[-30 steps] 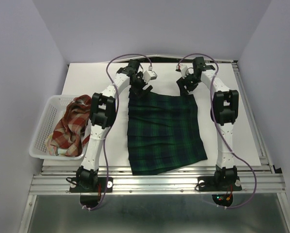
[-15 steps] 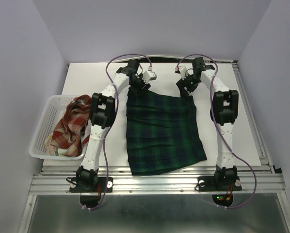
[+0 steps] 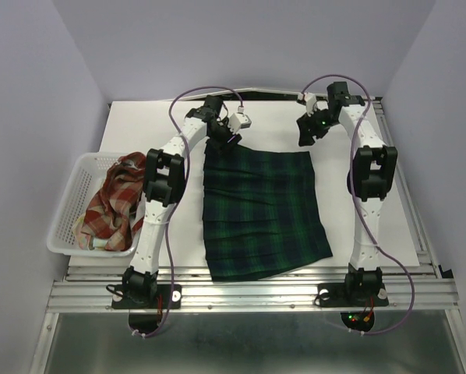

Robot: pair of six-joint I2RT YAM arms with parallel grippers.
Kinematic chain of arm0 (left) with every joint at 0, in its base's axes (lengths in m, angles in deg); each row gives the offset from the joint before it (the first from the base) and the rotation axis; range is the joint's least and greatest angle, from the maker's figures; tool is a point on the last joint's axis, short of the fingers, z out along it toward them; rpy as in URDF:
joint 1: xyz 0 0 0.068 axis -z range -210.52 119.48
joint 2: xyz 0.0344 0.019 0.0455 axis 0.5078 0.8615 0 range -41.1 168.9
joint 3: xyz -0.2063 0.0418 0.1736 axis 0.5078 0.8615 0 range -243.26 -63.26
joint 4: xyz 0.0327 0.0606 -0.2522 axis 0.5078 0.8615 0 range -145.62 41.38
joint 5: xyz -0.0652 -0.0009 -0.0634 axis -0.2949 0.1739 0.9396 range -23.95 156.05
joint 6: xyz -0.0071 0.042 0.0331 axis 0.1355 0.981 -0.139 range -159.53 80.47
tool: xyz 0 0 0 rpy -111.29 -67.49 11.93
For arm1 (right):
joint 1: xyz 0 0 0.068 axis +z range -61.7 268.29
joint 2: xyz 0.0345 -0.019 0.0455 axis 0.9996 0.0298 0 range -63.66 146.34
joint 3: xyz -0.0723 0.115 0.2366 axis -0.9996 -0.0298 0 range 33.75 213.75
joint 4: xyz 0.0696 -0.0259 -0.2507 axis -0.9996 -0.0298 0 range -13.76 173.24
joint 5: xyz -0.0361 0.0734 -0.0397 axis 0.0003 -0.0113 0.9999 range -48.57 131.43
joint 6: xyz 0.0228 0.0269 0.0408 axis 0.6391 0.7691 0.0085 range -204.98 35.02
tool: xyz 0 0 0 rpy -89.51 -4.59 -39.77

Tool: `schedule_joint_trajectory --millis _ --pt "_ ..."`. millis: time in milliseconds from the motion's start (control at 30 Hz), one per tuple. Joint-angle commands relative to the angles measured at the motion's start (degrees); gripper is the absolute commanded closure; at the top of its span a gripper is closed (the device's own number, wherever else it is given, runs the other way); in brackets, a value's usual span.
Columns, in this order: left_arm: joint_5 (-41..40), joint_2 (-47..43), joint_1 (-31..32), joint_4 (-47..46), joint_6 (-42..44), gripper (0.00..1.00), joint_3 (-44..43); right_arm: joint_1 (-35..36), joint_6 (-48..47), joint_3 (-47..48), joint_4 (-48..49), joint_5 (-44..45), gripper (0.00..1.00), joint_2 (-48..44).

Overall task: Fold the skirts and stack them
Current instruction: Fold the skirt

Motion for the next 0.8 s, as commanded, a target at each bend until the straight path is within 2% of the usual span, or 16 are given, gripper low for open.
schedule_joint_trajectory --millis 0,133,267,433,500,533,567,600,633,667,767 --pt "-3.4 0.5 -1.2 2.1 1.7 0.36 2.1 0.8 -3.4 -2.3 -0.9 -0.3 0.27 -0.1" --pt "-3.5 0.5 -1.3 2.4 1.7 0.37 2.1 1.4 -5.6 -1.9 -2.1 -0.2 0.29 2.0" --pt "-2.5 0.5 -1.8 2.8 1.6 0.41 1.8 2.1 -9.3 -3.0 -4.8 0.2 0.33 2.7" --pt "-1.0 0.9 -2.6 3.8 1.1 0.46 0.6 3.2 -12.1 -6.7 -5.7 2.0 0.4 1.8" --pt "-0.5 1.1 -2.7 4.1 1.1 0.52 0.3 3.2 -12.7 -6.9 -5.9 2.3 0.46 1.6" --pt "-0.4 1.1 -2.8 4.1 1.0 0.55 0.3 3.7 -12.7 -6.9 -6.1 2.3 0.5 1.5" --pt "-0.3 1.2 -2.8 4.1 1.2 0.64 0.2 3.7 -12.5 -6.9 -5.9 2.3 0.55 1.6" --pt "-0.2 1.2 -2.8 4.2 1.3 0.69 0.0 3.7 -12.3 -6.4 -5.9 2.2 0.71 1.5" --pt "-0.2 1.2 -2.8 4.4 1.4 0.75 -0.4 3.7 -12.1 -6.1 -5.9 2.2 0.81 1.6" --pt "-0.4 1.2 -2.8 4.3 1.5 0.89 -0.8 3.7 -10.7 -5.5 -5.3 2.4 0.99 1.6" --pt "-2.2 0.7 -2.8 2.6 0.2 1.0 -3.2 3.7 -6.6 -5.4 -1.1 3.8 0.99 0.2"
